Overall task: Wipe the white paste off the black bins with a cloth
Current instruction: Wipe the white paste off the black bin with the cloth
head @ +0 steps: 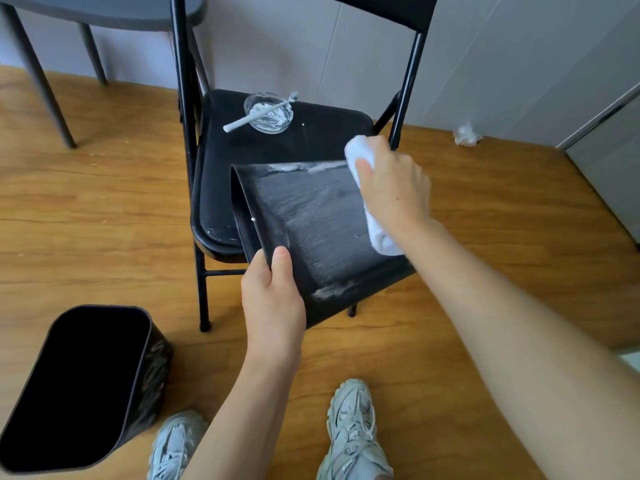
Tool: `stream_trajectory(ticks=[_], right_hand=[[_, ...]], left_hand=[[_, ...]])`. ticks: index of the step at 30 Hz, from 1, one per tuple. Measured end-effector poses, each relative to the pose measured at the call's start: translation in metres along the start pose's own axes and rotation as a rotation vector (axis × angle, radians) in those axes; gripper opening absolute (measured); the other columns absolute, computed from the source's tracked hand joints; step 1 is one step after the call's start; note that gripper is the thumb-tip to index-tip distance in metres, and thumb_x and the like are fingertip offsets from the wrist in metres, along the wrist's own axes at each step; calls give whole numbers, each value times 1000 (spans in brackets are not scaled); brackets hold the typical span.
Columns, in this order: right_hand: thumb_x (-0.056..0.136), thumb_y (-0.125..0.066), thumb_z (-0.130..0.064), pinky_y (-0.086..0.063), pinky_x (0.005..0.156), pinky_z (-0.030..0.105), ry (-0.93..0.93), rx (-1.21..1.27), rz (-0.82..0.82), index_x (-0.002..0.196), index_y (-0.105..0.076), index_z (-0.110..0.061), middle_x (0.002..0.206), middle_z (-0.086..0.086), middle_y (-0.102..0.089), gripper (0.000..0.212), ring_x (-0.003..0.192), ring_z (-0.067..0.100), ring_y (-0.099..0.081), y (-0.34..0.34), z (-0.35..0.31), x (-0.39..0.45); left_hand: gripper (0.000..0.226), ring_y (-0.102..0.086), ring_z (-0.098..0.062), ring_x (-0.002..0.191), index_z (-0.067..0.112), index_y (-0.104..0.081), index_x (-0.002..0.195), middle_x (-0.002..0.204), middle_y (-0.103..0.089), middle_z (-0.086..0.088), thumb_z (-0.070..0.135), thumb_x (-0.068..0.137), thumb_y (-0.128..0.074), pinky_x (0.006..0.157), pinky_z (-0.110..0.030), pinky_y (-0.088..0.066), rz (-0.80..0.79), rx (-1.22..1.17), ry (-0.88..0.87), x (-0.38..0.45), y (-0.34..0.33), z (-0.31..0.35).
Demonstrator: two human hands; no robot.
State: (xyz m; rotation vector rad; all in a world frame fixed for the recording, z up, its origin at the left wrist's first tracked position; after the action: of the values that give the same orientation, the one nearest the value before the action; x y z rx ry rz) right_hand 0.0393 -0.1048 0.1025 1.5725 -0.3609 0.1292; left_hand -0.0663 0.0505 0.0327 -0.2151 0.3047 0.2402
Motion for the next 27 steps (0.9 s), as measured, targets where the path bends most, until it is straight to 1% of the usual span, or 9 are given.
stream_trajectory(ticks=[2,5,9,11,14,18,22,25,27], right_hand=[[100,-41,-25,-33,61,31,-27,0,12,126,-46,-12,102,9,-64,29,82,26,-58,0,1,-2],[99,-42,-27,-38,62,34,111,81,-3,124,-45,-13,105,8,-64,29,91,31,-63,3,-42,-24],[99,-40,-35,-41,65,35,414,171,-103,136,-40,-21,113,2,-63,39,92,28,-64,-1,-108,-65],[99,-41,-36,-36,61,33,466,140,-75,138,-39,-24,111,-1,-64,41,87,27,-65,-1,-112,-70],[99,-40,-35,-41,65,36,367,171,-66,138,-40,-25,113,1,-64,40,91,31,-64,0,-85,-57],[101,-38,-33,-35,63,32,78,108,-15,127,-48,-16,100,8,-64,33,87,32,-60,2,-17,-22],[102,-36,-32,-28,61,26,-126,90,-27,133,-45,-13,95,10,-59,37,77,23,-46,6,48,-5],[102,-37,-31,-28,65,28,-154,62,-1,136,-43,-13,107,16,-63,39,90,32,-56,5,65,-4],[102,-38,-31,-27,61,26,-165,54,2,136,-42,-13,110,17,-63,39,91,30,-56,4,64,-6]], left_hand=[[26,-64,-6,97,29,-60,91,99,-68,11,25,106,-38,81,-25,-53,-5,11,7,1,-1,3],[23,-62,-6,102,30,-60,101,108,-68,10,24,105,-38,88,-27,-49,-6,33,17,3,-2,1],[25,-48,-13,65,15,-52,74,61,-56,9,8,96,-45,57,-28,-39,27,63,62,2,5,-6],[28,-40,-15,61,13,-44,68,56,-48,5,8,96,-45,54,-29,-34,50,70,76,-2,8,-7],[30,-35,-21,66,7,-42,72,68,-43,-7,18,101,-43,58,-34,-32,91,69,22,-5,7,-7],[37,-55,-26,81,-8,-53,95,88,-59,-23,25,104,-40,71,-40,-48,55,19,-14,-1,2,-7],[34,-61,-29,85,-3,-57,94,93,-64,-21,24,105,-40,78,-43,-54,38,38,-43,1,1,-3],[33,-59,-16,82,-2,-58,94,90,-64,-17,23,105,-39,73,-33,-50,42,50,-57,1,0,-2],[31,-62,-11,99,6,-62,107,102,-68,-5,25,105,-38,85,-28,-53,39,64,-52,1,0,-3]])
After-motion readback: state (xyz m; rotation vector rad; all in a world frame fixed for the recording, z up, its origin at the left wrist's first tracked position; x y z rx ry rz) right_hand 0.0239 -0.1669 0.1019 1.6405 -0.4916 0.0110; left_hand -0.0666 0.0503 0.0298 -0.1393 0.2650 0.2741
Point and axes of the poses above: each hand's wrist, its own x-axis towards the middle knuckle, its own y-axis out of the back of the hand, z = x × y, the point moved 4 cm from there along x, towards the middle knuckle
